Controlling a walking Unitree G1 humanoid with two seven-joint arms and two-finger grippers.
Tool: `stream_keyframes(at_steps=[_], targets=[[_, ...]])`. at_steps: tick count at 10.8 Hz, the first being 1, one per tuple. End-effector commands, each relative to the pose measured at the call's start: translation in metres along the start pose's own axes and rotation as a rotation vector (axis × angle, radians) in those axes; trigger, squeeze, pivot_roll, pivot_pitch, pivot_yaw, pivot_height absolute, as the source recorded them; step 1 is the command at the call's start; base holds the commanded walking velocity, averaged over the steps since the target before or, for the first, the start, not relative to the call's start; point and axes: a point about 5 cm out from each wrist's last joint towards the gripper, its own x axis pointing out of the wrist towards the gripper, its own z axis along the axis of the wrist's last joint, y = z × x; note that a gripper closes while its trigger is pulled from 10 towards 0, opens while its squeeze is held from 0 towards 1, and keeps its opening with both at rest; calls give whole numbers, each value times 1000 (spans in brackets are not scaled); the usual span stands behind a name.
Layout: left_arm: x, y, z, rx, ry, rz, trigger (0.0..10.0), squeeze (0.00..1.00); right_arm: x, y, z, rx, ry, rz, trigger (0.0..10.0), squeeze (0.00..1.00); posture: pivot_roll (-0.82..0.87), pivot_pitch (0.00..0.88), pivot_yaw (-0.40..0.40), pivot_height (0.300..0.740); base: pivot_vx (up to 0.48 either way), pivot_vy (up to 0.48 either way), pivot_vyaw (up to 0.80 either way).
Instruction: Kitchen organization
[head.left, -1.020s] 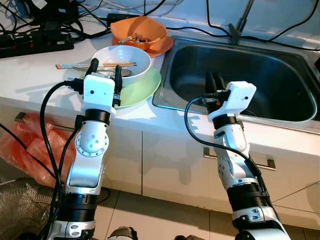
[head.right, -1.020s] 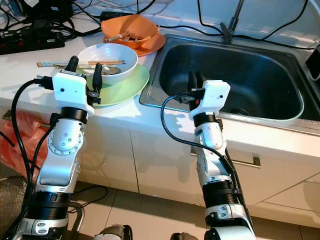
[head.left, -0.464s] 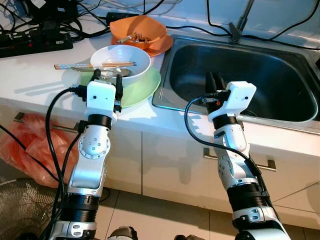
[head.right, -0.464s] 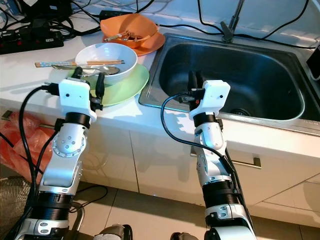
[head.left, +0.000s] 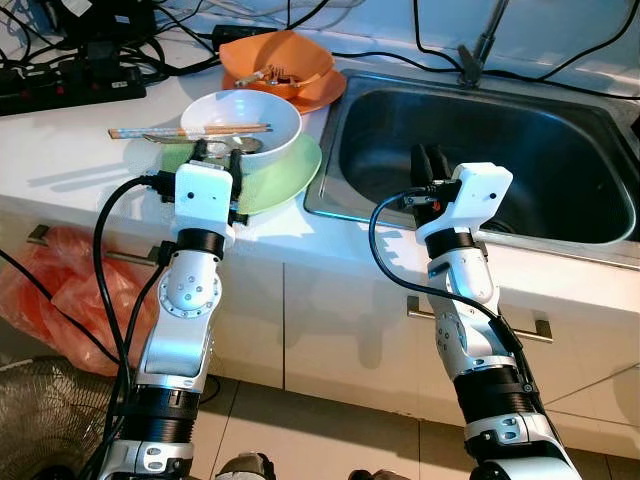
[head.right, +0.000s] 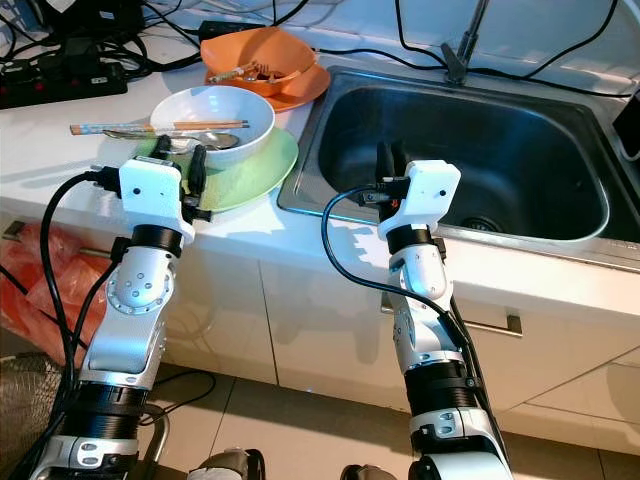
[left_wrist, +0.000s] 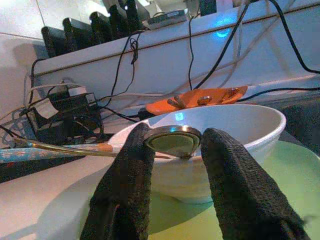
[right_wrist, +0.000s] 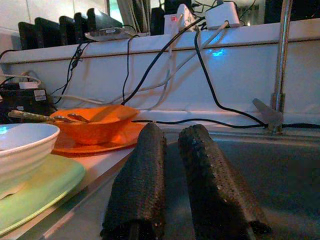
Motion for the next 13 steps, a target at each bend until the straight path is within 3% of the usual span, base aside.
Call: stream_keyframes(at_steps=[1, 2, 6, 8, 11, 13], targets=[[3, -3, 2, -7, -14, -1, 4549, 0, -2, -4, -1, 1, -1, -10, 10000, 0, 141, 109, -46, 740, 0, 0, 0], [3, -3, 2, -6, -14, -2, 4039, 0, -2, -4, -1, 0, 0, -13, 10000, 0, 142, 109, -46, 740, 0, 0, 0], [4, -3, 2, 3, -17, -6, 3804, 0, -3, -4, -2, 1, 2, -14, 10000, 0, 141, 106, -44, 740, 0, 0, 0], [6, -5, 7, -1, -42, -16, 10000, 0, -3, -5, -3, -1, 5, -14, 10000, 0, 143, 107, -46, 740, 0, 0, 0], [8, -6, 12, -9, -58, -29, 10000, 0, -3, -4, -3, -2, 8, -12, 10000, 0, 143, 106, -45, 740, 0, 0, 0], [10, -13, 17, -60, -47, -90, 10000, 0, -3, -4, -3, -2, 9, -8, 10000, 0, 145, 106, -45, 740, 0, 0, 0]])
